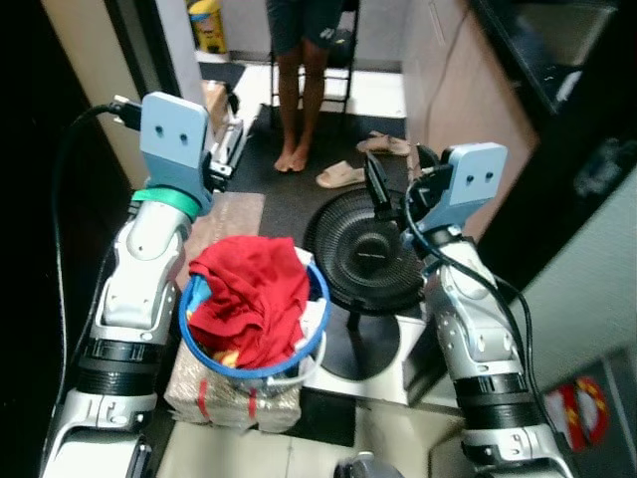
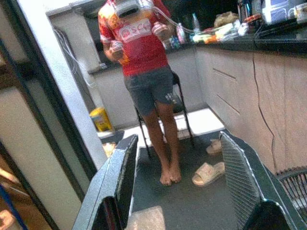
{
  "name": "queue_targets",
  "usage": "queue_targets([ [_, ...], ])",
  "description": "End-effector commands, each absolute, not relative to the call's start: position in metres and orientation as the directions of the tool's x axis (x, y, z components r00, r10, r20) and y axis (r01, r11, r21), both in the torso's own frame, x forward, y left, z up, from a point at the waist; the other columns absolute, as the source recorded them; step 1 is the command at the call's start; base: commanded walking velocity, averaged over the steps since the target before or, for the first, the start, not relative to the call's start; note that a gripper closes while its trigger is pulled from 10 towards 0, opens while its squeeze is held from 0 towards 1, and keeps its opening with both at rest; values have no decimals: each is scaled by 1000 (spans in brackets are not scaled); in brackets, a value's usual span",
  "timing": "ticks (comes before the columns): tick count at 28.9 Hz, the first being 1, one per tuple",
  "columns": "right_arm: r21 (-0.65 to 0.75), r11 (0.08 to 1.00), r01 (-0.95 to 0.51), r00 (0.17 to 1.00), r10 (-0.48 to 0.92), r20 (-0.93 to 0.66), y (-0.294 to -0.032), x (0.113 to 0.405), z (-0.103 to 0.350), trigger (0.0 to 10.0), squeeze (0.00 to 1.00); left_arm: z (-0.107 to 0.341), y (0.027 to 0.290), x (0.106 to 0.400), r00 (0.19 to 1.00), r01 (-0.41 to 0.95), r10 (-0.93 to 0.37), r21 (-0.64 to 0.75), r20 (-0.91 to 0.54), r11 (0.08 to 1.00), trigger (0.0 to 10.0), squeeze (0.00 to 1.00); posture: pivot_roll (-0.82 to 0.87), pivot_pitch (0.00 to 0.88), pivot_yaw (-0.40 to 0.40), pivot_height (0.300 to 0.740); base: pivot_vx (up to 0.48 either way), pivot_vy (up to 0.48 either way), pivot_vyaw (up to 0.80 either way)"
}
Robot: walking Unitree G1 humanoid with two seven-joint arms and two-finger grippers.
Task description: Clothes washing
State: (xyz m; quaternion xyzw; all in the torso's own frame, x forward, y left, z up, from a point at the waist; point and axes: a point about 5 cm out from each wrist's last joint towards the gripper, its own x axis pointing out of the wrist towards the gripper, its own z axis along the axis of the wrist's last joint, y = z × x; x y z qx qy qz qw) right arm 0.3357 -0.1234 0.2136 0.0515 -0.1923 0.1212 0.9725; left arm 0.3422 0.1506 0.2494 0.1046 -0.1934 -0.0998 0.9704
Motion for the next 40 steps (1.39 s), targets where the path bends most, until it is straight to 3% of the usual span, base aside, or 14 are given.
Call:
queue_targets([
  [1,58,966,-252,898,211,387,-124,335,213,10000,0,243,155,343,919,140,-223,258,326,956,10000,0,-38,0,54,740,0,0,0],
  [9,69,951,-302,898,260,354,-114,331,197,10000,0,206,162,339,958,148,-215,315,191,938,10000,0,-35,0,56,740,0,0,0],
  [12,80,950,-303,929,275,247,-115,327,158,10000,0,159,162,333,977,207,-215,279,-1,938,10000,0,-29,0,49,740,0,0,0],
  [16,80,953,-293,943,274,189,-117,324,139,10000,0,136,160,327,972,232,-214,249,-98,940,10000,0,-29,0,49,740,0,0,0],
  [21,17,983,-182,978,183,-101,-142,304,60,10000,0,45,153,291,870,312,-266,48,-415,949,10000,0,-34,0,44,740,0,0,0],
  [27,104,991,-89,979,106,-172,-156,296,41,10000,0,28,157,284,882,241,-226,-14,-413,970,10000,0,-47,0,38,740,0,0,0],
  [40,64,983,-173,980,178,-88,-136,307,55,10000,0,36,149,286,906,286,-252,55,-341,957,10000,0,-41,0,28,740,0,0,0],
])
